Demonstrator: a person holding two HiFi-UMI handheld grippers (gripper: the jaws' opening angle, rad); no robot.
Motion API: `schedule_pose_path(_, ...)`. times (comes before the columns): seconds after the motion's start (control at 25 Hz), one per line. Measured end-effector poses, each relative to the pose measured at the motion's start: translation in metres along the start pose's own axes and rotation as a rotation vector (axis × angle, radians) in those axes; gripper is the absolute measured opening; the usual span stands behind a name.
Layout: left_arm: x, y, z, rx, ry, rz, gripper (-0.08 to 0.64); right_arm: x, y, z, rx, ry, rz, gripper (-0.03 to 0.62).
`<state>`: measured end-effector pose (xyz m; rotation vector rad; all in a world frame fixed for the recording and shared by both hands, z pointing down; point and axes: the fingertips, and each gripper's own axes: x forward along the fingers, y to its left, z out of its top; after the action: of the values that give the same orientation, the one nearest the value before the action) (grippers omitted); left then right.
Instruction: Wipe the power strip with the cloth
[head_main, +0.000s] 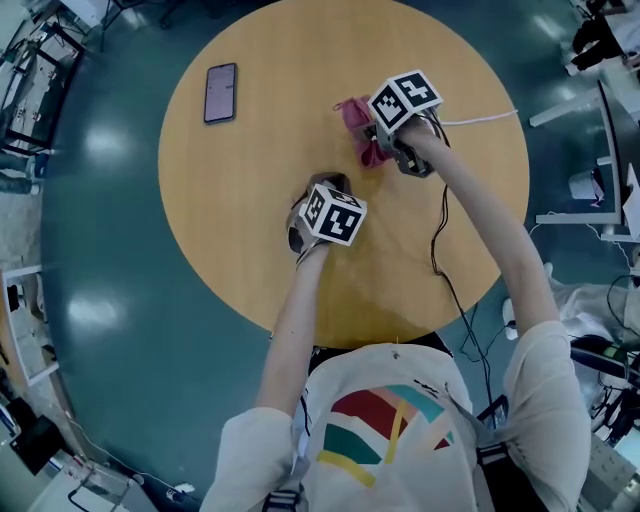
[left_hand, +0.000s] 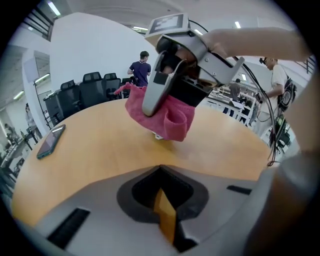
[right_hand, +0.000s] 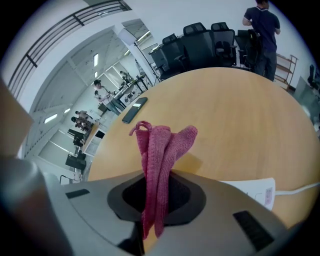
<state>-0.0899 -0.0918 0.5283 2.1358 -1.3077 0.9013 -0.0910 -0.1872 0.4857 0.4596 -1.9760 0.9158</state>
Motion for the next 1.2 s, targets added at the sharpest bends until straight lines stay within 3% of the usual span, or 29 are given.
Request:
schedule_pose_path(0.12,-0.001,0.003,-0.001,0.012,-0.004,0.011,0.043,0.009,-0.005,0.002,-0.038,0.025,-0.063,0.039)
schedule_pose_path(0.4,-0.001,0.005,0.002,-0.007,-0.002,-0.018,0.043,0.014,-0.002,0.001,-0.061,0.036,-0.095,0.039)
schedule_pose_path(0.64,0.001,0.003,0.001,-0.002,-0.001,-0.015,0.043,0.01,0.007,-0.027,-0.087,0.055,-0.079,0.038)
schedule_pose_path(0.96,-0.001,0.002,0.001,0.0,-0.001,-0.015,0.043,0.001,0.009,-0.086,-0.031,0.05,-0.036,0.038)
schedule_pose_path(1.2,-0.001,0.009,-0.004,0.005,-0.01,-0.008,0.043,-0.001,0.023,-0.094,-0.004,-0.016,-0.006,0.039)
